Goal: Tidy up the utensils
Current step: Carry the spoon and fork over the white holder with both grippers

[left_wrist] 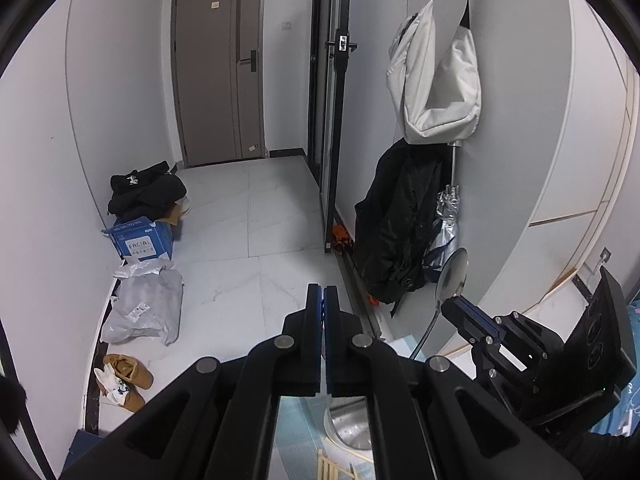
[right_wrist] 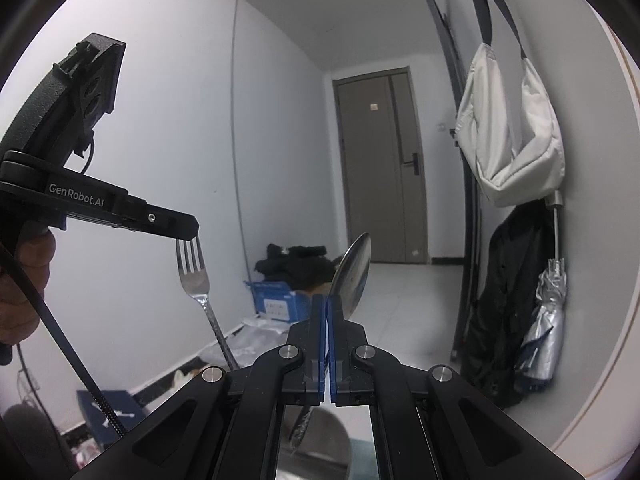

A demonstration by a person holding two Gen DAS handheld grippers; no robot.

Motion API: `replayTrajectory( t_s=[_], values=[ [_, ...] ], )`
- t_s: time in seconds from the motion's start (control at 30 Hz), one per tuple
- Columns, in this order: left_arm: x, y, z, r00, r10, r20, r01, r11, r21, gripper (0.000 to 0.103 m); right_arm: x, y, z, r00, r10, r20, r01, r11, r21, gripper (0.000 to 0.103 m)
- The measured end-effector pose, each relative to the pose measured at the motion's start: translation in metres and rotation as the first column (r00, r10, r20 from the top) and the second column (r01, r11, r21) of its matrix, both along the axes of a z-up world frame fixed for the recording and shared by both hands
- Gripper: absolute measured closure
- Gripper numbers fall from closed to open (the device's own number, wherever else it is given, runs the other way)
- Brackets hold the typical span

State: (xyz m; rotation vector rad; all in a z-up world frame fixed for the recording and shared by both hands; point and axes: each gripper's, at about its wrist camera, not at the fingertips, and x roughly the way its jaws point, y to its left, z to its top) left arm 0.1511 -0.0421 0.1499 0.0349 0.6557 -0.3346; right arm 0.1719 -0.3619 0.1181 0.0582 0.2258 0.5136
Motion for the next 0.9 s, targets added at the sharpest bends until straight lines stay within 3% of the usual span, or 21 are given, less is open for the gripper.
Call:
replayTrajectory(
  t_s=[0.3,0.57,0.9],
  values=[
    [0.018,-0.016,-0.02,0.999,-0.041,-0.028,0.043,0.997,0.067,0.103,0.015,0.016,-0.026,0.999,-0.031,0.032,0.033,0.997,-0.067,0.103],
    [0.023,-0.022,-0.034,0.996,-0.084,-0.041,0.089,0.99,0.111,0.103,0.013,0.022,-0.042,0.998,0.013,0.057,-0.006,0.992,-0.124,0.103],
    [0.034,-0.028,-0.048,0.981,-0.147,-0.127,0.159,0.984,0.085,0.103,0.011,0.029,-0.06,0.996,0.086,0.033,-0.077,0.977,-0.197,0.103]
  ],
)
